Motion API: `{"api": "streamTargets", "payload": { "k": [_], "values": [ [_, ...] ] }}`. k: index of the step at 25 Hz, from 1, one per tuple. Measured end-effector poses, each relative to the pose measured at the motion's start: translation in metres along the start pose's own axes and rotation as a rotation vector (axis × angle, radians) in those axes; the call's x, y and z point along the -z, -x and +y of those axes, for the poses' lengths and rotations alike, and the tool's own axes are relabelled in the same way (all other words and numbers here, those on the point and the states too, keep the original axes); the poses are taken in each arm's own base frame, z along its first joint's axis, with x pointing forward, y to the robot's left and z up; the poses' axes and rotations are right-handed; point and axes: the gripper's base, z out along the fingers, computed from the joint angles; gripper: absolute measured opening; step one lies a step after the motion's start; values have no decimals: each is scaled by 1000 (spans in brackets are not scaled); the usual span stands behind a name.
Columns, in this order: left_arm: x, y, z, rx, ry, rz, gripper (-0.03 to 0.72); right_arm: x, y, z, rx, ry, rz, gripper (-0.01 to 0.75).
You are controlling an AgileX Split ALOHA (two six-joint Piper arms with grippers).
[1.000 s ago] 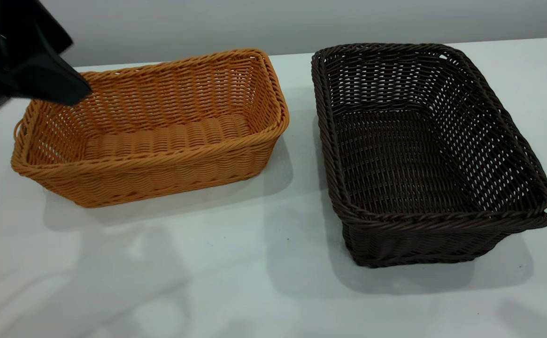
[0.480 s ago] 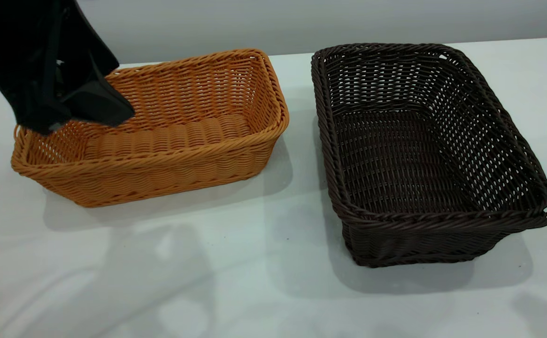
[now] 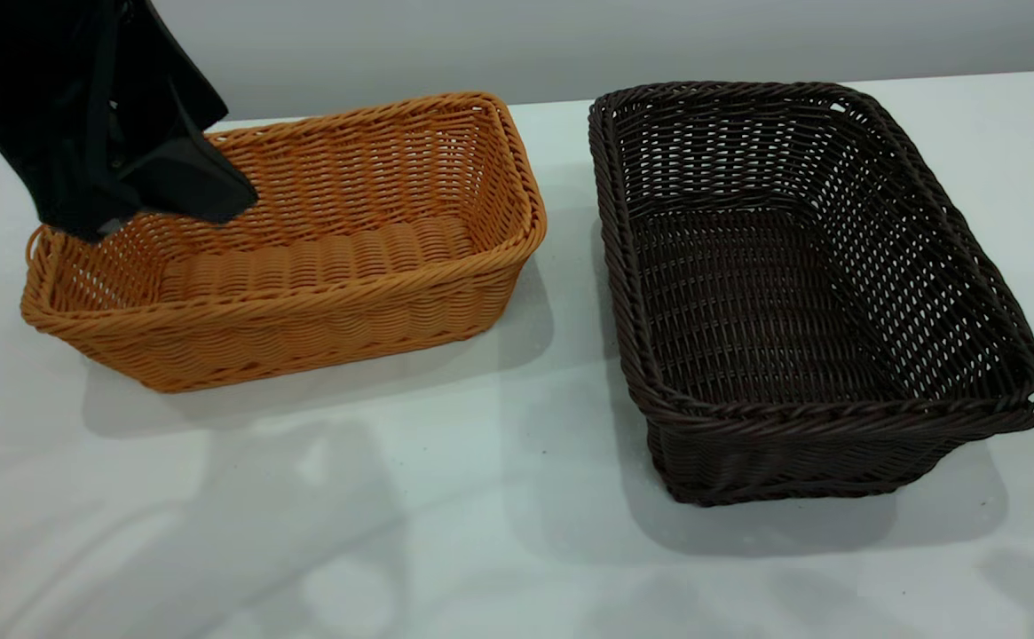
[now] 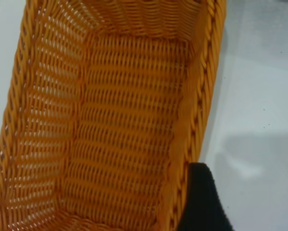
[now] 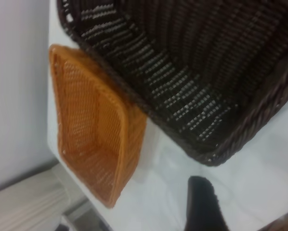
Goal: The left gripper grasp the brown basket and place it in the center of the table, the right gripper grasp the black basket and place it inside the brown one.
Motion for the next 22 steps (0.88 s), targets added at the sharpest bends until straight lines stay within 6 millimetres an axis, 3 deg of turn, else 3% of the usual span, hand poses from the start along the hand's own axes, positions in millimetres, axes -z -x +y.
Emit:
{"api": "streamTargets", "payload": {
  "k": [9, 17, 22],
  "values": [
    [0, 1, 1, 0, 7, -7, 393, -21, -4, 6, -27, -14, 60, 387],
    [0, 1, 1, -1, 12, -12, 392, -52, -29, 9, -7, -54, 97, 383],
    [1, 1, 1, -1, 14, -14, 392, -76, -44, 0, -9, -151, 98, 383]
  ]
}}
